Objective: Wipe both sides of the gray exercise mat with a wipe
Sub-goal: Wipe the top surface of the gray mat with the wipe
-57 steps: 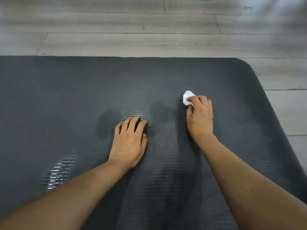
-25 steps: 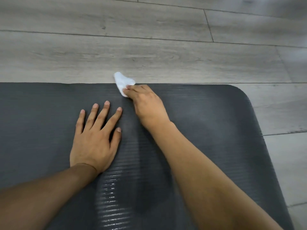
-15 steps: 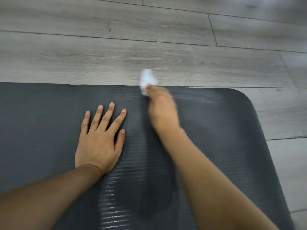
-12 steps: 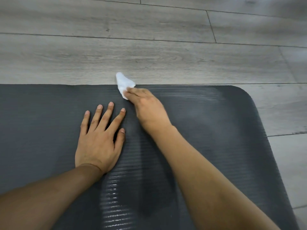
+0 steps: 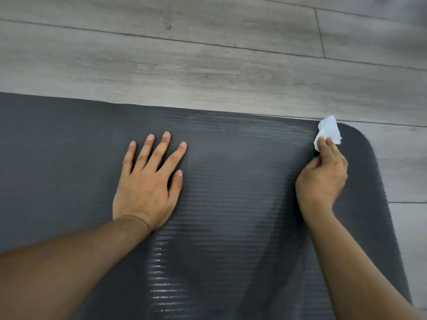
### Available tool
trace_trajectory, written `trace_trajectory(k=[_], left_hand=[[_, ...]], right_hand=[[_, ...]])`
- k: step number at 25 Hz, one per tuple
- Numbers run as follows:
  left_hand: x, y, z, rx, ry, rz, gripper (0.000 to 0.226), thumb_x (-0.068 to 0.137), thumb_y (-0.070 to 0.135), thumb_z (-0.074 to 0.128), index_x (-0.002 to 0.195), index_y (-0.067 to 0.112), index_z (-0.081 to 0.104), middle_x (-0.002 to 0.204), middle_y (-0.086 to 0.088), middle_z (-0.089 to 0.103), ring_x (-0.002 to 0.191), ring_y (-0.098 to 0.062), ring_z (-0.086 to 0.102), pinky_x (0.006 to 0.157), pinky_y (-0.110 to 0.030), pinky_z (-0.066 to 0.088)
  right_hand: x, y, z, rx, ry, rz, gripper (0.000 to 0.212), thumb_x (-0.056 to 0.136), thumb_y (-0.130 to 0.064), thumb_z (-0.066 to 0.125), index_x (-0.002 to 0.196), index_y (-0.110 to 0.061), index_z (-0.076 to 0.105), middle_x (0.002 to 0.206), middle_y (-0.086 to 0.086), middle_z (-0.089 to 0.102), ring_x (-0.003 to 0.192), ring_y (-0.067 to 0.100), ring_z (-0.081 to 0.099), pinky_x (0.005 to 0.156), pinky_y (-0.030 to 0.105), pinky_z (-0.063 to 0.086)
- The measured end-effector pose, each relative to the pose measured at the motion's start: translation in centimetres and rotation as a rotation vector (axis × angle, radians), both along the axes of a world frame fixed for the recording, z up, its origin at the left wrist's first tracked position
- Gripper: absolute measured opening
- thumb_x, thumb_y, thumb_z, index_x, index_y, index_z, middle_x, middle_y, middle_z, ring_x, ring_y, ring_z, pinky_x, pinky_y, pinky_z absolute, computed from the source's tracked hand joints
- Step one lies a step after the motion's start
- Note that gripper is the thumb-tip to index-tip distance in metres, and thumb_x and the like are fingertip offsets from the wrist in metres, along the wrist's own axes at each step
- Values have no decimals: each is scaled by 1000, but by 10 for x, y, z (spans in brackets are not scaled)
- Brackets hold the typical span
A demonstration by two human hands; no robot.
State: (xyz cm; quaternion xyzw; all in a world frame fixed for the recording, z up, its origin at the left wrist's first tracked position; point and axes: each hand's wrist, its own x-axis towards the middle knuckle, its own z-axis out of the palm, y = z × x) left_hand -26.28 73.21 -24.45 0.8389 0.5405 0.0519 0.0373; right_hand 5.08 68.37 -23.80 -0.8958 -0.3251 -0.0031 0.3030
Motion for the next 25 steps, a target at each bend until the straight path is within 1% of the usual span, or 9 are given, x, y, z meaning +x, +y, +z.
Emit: trace_trajectory(k=[3, 5, 8, 10, 12, 14, 16, 22, 25], left_hand=[[3, 1, 0, 1, -6, -8, 56, 104, 41, 26, 159, 30, 31, 166, -4, 27, 154, -31, 22, 125, -54, 13], [1, 2, -1, 3, -7, -9, 57, 104, 39, 26, 159, 28, 31, 166, -4, 27, 154, -30, 22, 125, -54, 14], [0, 0, 0, -25, -56, 0, 60, 102, 36, 25, 159, 17, 31, 166, -4, 28, 155, -27, 22, 126, -53, 12], [3, 2, 0, -43, -86, 7, 63, 101, 36, 23, 159, 12, 28, 167, -4, 25, 155, -25, 19, 127, -51, 10], [1, 1, 1, -62, -88, 17, 64, 102, 38, 21, 160, 12, 26, 168, -3, 22, 156, -23, 16, 127, -49, 7], [1, 1, 2, -66, -84, 18, 64, 101, 39, 20, 159, 13, 27, 168, -1, 21, 156, -22, 15, 127, -47, 6], [2, 1, 2, -61, -98, 22, 64, 101, 39, 20, 158, 14, 30, 168, -1, 23, 156, -22, 16, 127, -46, 6], [0, -5, -1, 39, -133, 70, 45, 100, 30, 36, 136, 8, 52, 147, -17, 48, 137, -38, 43, 122, -51, 24], [-4, -22, 11, 35, -127, 77, 40, 100, 27, 37, 130, 9, 56, 141, -14, 54, 130, -39, 49, 114, -53, 34]], right_hand=[[-5, 5, -2, -18, -49, 11, 46, 92, 2, 41, 131, -13, 60, 138, 3, 55, 130, 24, 46, 111, 34, 36], [-63, 20, -8, 66, -83, 266, 45, 87, 5, 45, 126, -7, 64, 132, 7, 60, 124, 26, 52, 110, 39, 36], [-169, 39, -10, 82, -63, 735, 42, 87, -2, 47, 125, -5, 64, 130, 10, 62, 123, 24, 54, 114, 27, 21], [-167, 40, -6, 81, -64, 854, 43, 86, -2, 50, 126, -7, 63, 131, 8, 61, 123, 24, 54, 113, 31, 28], [-114, 18, -12, 28, -84, 705, 46, 87, 4, 51, 130, -10, 61, 134, 7, 59, 124, 23, 51, 110, 35, 38], [-60, -16, -10, 21, -69, 376, 48, 90, 6, 48, 133, -12, 59, 140, 3, 55, 129, 20, 47, 112, 21, 30], [-46, -29, -7, 15, -46, 227, 46, 94, 1, 45, 136, -14, 56, 143, -2, 51, 134, 15, 41, 109, 6, 18], [-50, -24, -11, 31, -73, 216, 43, 96, -7, 42, 134, -19, 58, 142, -8, 51, 133, 12, 40, 106, 10, 21], [-50, -24, -8, 2, -74, 210, 44, 96, -7, 42, 134, -21, 57, 143, -10, 50, 133, 11, 39, 104, 11, 22]])
